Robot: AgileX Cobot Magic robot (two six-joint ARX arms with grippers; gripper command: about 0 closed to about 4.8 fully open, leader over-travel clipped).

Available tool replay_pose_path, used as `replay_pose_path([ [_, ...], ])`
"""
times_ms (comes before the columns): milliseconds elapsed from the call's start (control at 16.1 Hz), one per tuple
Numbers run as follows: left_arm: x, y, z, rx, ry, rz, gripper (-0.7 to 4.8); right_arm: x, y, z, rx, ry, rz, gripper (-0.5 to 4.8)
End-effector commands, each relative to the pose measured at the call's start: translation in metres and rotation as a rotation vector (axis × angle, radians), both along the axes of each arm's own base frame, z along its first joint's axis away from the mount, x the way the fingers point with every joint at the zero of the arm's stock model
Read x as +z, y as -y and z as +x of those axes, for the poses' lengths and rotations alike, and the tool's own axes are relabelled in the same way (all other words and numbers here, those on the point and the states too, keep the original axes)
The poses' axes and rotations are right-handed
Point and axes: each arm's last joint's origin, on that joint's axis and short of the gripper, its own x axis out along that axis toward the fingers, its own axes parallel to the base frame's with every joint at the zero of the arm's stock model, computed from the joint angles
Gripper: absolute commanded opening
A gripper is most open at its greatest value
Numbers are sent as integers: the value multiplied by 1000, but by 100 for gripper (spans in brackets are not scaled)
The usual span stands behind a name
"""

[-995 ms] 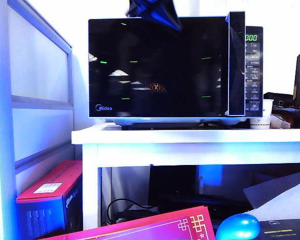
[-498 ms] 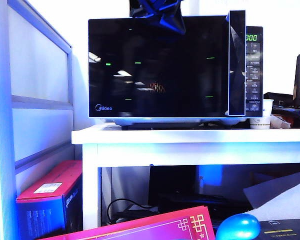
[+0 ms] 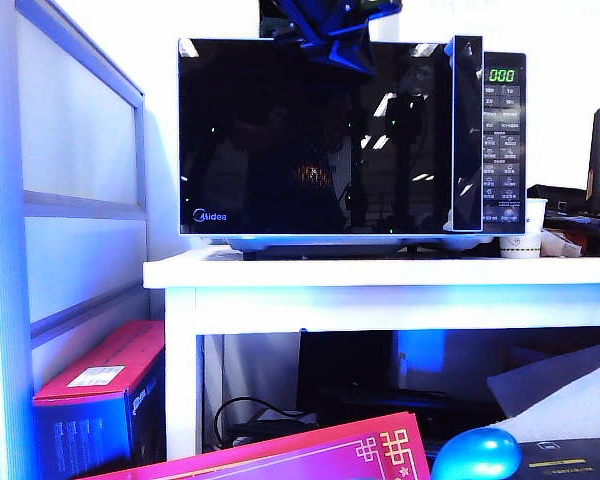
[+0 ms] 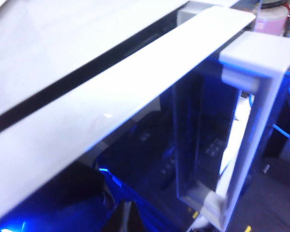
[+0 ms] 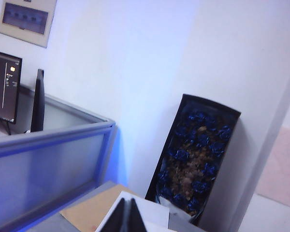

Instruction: Open the microwave door, place the orange inside the microwave, then close the microwave door.

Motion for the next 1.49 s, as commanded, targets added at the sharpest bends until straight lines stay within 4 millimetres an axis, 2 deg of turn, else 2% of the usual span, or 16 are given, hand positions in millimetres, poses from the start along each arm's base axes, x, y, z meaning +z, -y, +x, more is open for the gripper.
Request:
replay_pose_path([
  [62, -7, 2, 9, 75, 31, -14, -5, 4, 2, -5, -3, 24, 16, -1],
  [622, -4, -4, 17, 227, 88, -37, -5, 6, 5, -10, -16, 31, 24, -1],
  [808, -5, -7, 19, 341, 100, -9, -5, 7, 6, -13, -16, 33, 25, -1],
  [995, 2, -8, 15, 325, 110, -22, -5, 7, 6, -13, -16, 31, 24, -1],
  [1119, 25, -8, -3, 245, 124, -59, -5, 8, 7, -16, -16, 38, 27, -1],
  [1244, 65, -17, -33, 154, 161, -118, -5, 11, 9, -22, -16, 55, 34, -1],
  [1368, 121, -44, -78, -17, 214, -225, -5, 14, 13, -30, -16, 79, 44, -1],
  [1493, 172, -85, -135, -116, 216, -319, -5, 19, 18, -45, -15, 104, 55, -1],
])
